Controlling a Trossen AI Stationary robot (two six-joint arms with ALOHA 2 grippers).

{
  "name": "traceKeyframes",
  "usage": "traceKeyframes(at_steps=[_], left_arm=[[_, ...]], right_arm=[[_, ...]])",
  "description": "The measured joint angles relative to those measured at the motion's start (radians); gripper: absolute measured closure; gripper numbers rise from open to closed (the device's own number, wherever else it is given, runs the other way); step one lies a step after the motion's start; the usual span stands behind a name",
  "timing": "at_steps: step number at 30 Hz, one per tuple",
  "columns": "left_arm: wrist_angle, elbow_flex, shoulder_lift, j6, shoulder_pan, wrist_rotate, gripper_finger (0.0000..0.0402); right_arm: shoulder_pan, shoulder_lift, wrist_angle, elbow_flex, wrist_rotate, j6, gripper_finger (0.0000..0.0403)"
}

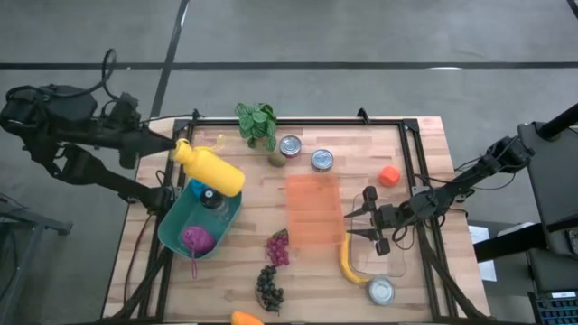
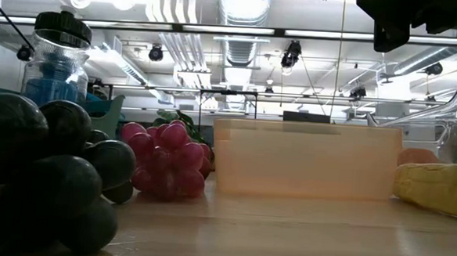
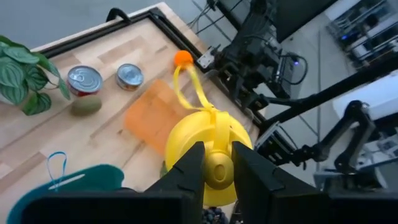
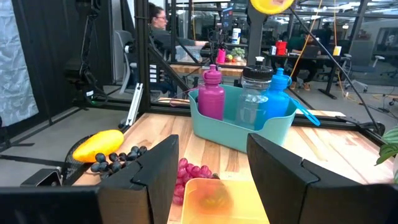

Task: Pick & Place Food Item
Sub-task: Put the yellow water bottle into the green bin

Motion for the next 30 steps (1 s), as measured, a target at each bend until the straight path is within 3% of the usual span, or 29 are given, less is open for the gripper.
traceKeyframes(at_steps=[8,14,30], left_arm=[[0.001,-0.055,-0.092,0.004,0.000,0.031,0.0335],[0.000,-0.156,-0.186,0.045,0.000,0.123,0.0335],[0.001,-0.296,-0.458,0.055,0.001,0.167,0.0335]], right_arm=[[0.000,0.000,0.000,0.000,0.000,0.000,0.0214],[0.000,0.000,0.000,0.000,0.000,0.000,0.0214],[0.000,0.000,0.000,0.000,0.000,0.000,0.0214]])
